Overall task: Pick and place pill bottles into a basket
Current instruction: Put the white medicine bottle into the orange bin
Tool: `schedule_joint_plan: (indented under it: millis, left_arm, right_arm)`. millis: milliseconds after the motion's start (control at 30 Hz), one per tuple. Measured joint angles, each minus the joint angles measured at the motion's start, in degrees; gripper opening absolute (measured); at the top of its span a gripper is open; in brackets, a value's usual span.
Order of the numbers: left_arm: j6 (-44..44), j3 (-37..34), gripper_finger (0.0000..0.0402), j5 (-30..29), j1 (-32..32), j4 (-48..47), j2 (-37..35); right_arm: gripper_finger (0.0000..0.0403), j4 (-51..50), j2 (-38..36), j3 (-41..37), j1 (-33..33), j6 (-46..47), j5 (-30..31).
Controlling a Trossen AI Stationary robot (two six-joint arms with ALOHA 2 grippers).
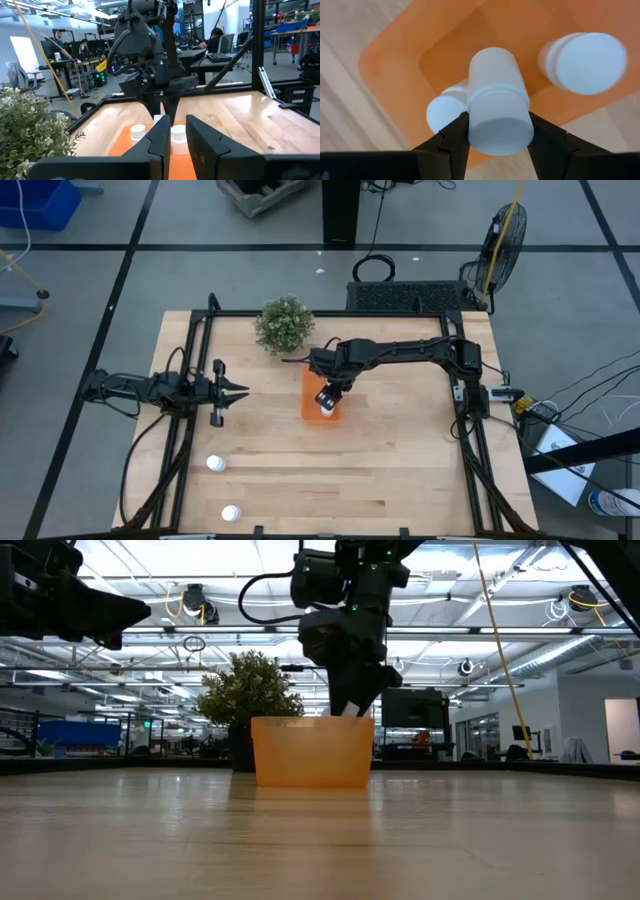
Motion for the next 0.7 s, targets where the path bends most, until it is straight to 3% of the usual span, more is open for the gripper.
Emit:
schedule_joint_plan:
  millis: [533,700]
  left_arm:
    - [0.0,0.0,0.0067,0.0,0.0,0.0,0.0]
    - [0.0,0.0,0.0067,0.0,0.0,0.0,0.0]
  right_arm:
    - [0.0166,-3.6,0.0,0.0,0.7,-9.3,-1.3]
    - [0.0166,-5.1,0.0,0.0,1.5,-13.3,2.7]
